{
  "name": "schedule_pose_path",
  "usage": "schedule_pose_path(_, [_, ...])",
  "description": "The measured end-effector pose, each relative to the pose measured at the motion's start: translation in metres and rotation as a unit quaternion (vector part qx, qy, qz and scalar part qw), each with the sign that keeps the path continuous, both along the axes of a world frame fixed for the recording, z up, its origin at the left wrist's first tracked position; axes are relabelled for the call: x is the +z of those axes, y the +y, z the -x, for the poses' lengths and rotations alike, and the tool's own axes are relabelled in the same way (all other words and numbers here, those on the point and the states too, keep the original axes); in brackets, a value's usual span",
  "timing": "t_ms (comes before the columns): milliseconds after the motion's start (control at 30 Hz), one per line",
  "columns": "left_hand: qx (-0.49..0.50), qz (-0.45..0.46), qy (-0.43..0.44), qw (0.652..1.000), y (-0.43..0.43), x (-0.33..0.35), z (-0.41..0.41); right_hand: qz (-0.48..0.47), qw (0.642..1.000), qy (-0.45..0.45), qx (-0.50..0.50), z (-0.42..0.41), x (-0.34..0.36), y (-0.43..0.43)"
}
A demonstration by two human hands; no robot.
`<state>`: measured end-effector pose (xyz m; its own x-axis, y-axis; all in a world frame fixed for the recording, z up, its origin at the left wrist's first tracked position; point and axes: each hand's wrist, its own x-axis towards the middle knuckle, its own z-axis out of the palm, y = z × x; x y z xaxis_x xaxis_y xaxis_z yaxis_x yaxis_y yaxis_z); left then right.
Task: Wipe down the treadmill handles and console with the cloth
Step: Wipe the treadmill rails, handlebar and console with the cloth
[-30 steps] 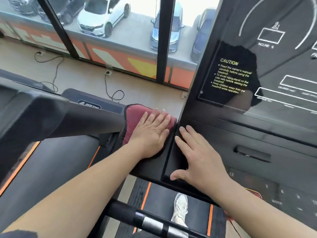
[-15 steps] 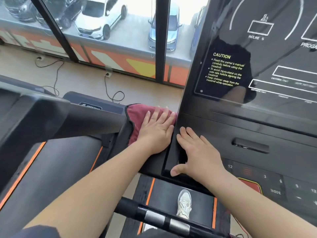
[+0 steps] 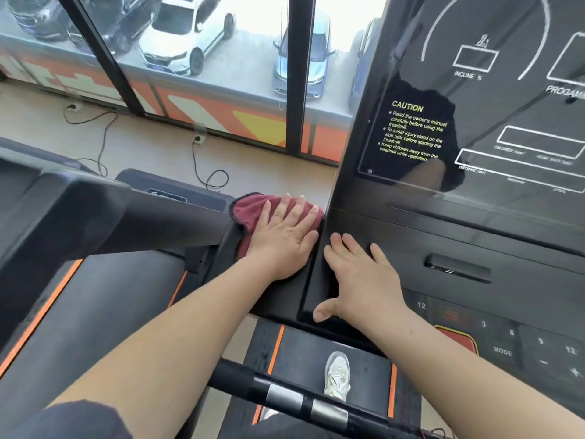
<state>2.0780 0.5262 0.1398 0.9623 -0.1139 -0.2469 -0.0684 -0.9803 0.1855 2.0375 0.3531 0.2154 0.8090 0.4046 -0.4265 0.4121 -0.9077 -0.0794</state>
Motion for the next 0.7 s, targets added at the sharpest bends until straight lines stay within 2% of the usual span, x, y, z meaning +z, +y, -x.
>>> schedule_pose_path(100, [-0.036,0.044,-0.023,0.998,-0.003,-0.002,0.04,0.025,1.0,-0.005,-0.002,0.001,0.004,0.011])
schedule_pose_path(200, [-0.085,0.08,-0.079,0.99,0.033,-0.008,0.074,0.059,0.998,-0.018,0.008,0.004,0.01,0.025])
schedule_pose_path(267, [0.008,0.062,-0.118,0.991,0.074,-0.011,0.082,0.069,0.997,-0.023,0.012,0.006,0.011,0.032])
schedule_pose_path(367, [0.194,0.062,-0.045,0.978,0.126,-0.012,0.096,0.057,0.998,-0.015,0.001,0.008,0.013,0.032])
schedule_pose_path(433, [0.286,0.13,-0.008,0.949,0.128,-0.013,0.112,0.037,0.999,0.004,-0.012,0.01,0.015,0.029])
schedule_pose_path(500, [0.335,0.225,-0.043,0.914,0.107,-0.006,0.12,0.025,0.999,0.011,-0.024,0.011,0.017,0.028])
schedule_pose_path(533, [0.317,0.246,-0.08,0.912,0.094,-0.002,0.119,0.021,0.999,0.013,-0.029,0.011,0.019,0.029])
schedule_pose_path(600, [0.2,0.241,-0.142,0.939,0.067,0.005,0.113,0.016,0.999,0.017,-0.036,0.013,0.022,0.03])
schedule_pose_path(700, [0.03,0.126,-0.137,0.982,0.04,0.011,0.097,0.009,0.999,0.012,-0.039,0.013,0.021,0.026])
